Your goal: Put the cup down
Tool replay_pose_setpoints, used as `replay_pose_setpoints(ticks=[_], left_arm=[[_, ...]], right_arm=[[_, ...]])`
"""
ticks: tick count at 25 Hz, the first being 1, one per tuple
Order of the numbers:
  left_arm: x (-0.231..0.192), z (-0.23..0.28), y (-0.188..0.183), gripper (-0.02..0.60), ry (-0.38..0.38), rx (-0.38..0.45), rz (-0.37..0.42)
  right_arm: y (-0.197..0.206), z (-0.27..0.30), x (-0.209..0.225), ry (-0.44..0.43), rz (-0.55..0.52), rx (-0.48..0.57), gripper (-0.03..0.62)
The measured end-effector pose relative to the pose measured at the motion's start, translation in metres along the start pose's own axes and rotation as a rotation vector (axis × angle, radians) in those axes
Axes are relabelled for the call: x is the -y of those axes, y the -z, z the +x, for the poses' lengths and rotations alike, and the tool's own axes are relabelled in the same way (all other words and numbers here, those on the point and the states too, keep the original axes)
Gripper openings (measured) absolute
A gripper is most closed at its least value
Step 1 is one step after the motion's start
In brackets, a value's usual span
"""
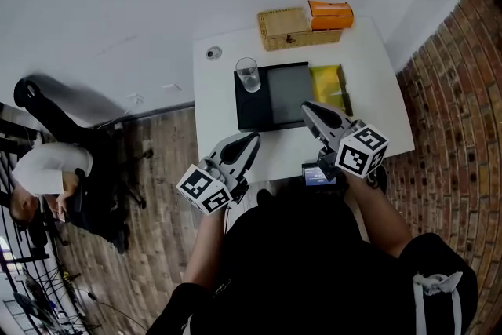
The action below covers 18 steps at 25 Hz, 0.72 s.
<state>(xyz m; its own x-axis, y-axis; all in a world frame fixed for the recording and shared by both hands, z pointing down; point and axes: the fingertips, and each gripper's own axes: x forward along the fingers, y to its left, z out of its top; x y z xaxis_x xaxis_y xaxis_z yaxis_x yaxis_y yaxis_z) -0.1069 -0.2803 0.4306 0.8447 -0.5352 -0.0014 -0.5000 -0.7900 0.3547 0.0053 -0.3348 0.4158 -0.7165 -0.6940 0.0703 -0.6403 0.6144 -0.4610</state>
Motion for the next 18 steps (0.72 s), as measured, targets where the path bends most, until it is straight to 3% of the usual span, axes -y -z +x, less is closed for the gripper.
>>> replay_pose_setpoints(ticks=[18], left_arm=[[0.0057,-0.0023,0.0016,0.009,-0.006,-0.009,-0.008]], right_arm=[[-0.0022,0.0006,0.0012,0.030,-0.075,-0.029,0.017]])
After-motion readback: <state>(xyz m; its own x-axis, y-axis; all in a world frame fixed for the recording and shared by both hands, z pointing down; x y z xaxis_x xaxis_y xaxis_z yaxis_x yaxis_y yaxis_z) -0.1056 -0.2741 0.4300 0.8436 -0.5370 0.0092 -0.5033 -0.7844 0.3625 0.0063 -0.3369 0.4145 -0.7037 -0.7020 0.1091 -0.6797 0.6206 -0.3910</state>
